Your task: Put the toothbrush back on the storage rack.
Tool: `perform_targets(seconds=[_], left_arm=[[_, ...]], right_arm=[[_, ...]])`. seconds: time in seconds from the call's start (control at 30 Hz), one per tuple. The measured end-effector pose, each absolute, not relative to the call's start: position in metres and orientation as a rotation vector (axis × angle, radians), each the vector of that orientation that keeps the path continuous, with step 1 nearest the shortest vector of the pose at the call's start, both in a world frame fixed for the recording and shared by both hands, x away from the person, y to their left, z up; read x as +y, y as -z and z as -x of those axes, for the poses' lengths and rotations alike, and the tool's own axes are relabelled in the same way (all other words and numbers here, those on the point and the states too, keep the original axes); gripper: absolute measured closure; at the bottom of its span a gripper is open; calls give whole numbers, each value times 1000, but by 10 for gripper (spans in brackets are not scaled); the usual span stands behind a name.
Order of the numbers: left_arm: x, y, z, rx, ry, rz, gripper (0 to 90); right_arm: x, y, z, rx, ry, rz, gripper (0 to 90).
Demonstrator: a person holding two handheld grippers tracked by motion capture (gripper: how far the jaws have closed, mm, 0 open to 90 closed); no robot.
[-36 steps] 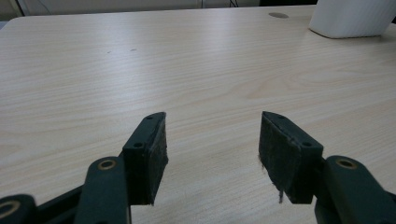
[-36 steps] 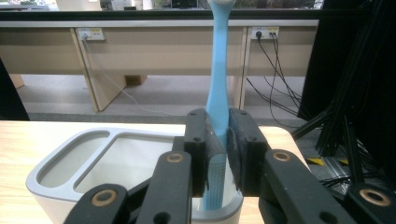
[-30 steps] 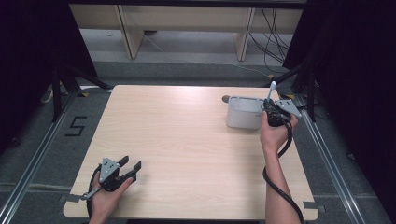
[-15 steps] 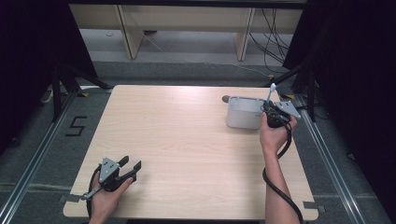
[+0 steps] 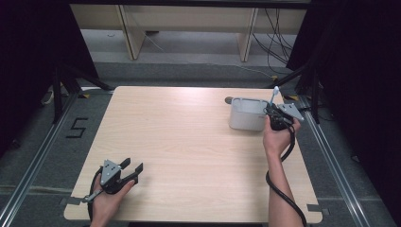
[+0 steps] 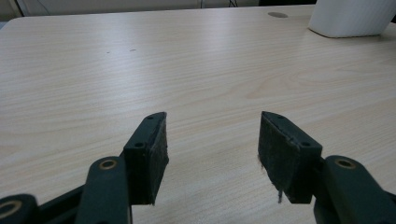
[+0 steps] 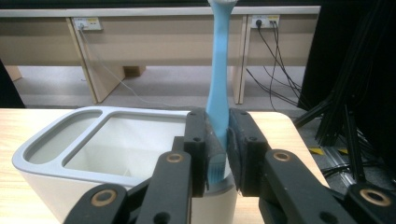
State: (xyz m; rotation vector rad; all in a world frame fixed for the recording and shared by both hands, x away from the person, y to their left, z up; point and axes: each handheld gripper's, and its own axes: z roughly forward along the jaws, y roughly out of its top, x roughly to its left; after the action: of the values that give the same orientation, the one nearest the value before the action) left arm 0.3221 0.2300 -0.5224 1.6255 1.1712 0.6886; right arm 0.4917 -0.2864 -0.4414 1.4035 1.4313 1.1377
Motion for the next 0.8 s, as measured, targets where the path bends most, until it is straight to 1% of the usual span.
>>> perform_targets(seconds=[0.2,0.3,0.43,0.8], left_arm=[[230,522,-322,1172,-688,-1625,420],[230,522,-322,1171,-689,-1625,421],[230,522,-322,1170,-689,-1626,421],[230,523,-322,1170,-689,-1626,421]], right_arm=[[-288,444,-493,1439,-1136,-1387,783],[-286,444,-491,1428,-1131,-1443,783],[-289,447,-493,1440,-1130,-1394,783],[-287,450,-492,1442,-1128,-1415,783]])
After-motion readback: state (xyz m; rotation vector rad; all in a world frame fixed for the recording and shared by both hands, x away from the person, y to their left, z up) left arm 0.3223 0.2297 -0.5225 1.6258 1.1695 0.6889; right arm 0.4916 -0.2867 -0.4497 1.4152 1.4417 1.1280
